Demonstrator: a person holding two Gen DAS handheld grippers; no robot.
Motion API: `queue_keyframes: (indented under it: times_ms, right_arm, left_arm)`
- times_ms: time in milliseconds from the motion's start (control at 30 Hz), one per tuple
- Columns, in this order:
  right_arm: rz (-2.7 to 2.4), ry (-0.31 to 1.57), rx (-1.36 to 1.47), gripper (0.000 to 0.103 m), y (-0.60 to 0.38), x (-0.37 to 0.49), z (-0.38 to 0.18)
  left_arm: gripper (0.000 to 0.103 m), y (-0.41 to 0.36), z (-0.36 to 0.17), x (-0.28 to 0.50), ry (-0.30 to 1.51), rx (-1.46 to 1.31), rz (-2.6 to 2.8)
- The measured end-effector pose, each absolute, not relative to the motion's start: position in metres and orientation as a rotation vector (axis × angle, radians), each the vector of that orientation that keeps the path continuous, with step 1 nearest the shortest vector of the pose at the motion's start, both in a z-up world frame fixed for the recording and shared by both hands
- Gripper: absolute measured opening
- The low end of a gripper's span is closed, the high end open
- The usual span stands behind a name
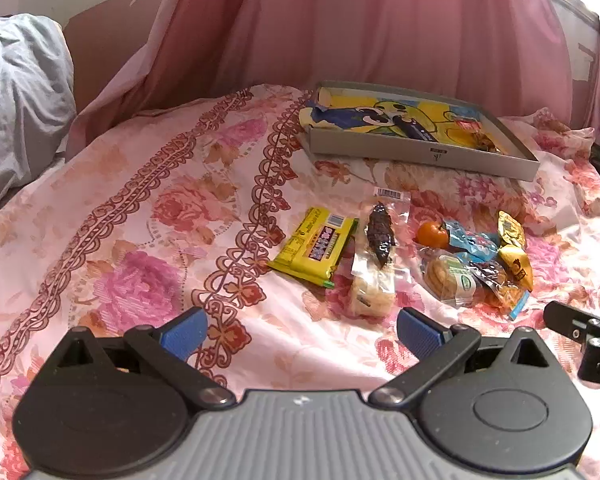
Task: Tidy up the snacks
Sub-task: 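Lower the left tool onto the dark jerky pack while the right tool reaches the blue candy pack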
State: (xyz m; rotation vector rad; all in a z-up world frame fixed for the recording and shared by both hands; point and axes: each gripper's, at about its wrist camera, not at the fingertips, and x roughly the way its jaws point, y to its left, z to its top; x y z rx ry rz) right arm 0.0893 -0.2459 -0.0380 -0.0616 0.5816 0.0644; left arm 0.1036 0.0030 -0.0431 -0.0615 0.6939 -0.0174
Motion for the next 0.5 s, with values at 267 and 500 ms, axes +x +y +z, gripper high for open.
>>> queue_keyframes:
  times_ms: [267, 500]
  right_arm:
    - [0.039, 0.646, -0.077, 0.102, -0.246, 0.102, -0.048]
    - [0.024, 0.646, -0.158, 0.102, -0.238, 0.111, -0.055]
  left_arm:
    - [0.103, -0.002, -0.048, 0.118, 0.705, -0.037, -0.056]
    - [0.103, -0.018, -0.047, 0.136, 0.661, 0.020, -0.140]
